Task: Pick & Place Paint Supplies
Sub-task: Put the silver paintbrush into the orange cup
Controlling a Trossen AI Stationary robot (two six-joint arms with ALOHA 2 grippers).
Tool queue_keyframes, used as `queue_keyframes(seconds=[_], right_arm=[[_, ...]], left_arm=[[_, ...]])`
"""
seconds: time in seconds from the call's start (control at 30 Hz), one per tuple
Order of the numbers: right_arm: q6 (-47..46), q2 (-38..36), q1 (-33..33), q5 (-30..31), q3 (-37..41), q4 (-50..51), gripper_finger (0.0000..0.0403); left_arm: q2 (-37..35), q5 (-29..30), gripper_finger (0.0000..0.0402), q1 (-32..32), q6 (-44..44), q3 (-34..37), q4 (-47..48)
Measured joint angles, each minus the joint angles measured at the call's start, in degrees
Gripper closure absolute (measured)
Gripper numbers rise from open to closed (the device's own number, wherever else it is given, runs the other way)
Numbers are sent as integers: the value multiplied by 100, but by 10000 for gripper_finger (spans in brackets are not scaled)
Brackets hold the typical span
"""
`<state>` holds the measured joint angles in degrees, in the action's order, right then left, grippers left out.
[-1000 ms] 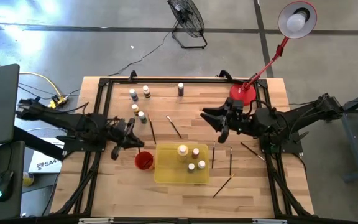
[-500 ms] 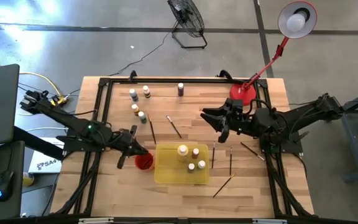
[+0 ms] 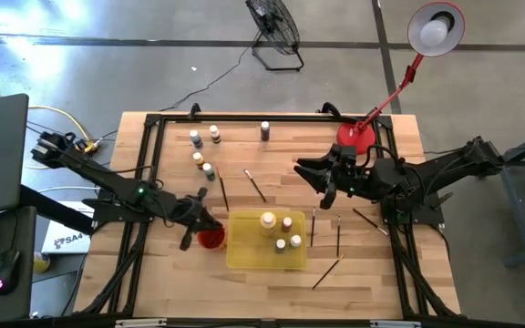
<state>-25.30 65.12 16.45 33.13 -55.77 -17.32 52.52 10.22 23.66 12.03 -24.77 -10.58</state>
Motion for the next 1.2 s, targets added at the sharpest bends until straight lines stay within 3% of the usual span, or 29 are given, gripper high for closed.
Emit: queue_keyframes(seconds=[0.4,0.93,1.2], right_arm=[[0,0,0,90,0,43,284],[2,0,2,-541,0,55,284],[2,0,7,-929,0,63,284]], left_arm=[[91,-2,388,0,20,0,12],[75,-2,300,0,173,-21,25],[-161,-2,289,0,-153,-468,24]])
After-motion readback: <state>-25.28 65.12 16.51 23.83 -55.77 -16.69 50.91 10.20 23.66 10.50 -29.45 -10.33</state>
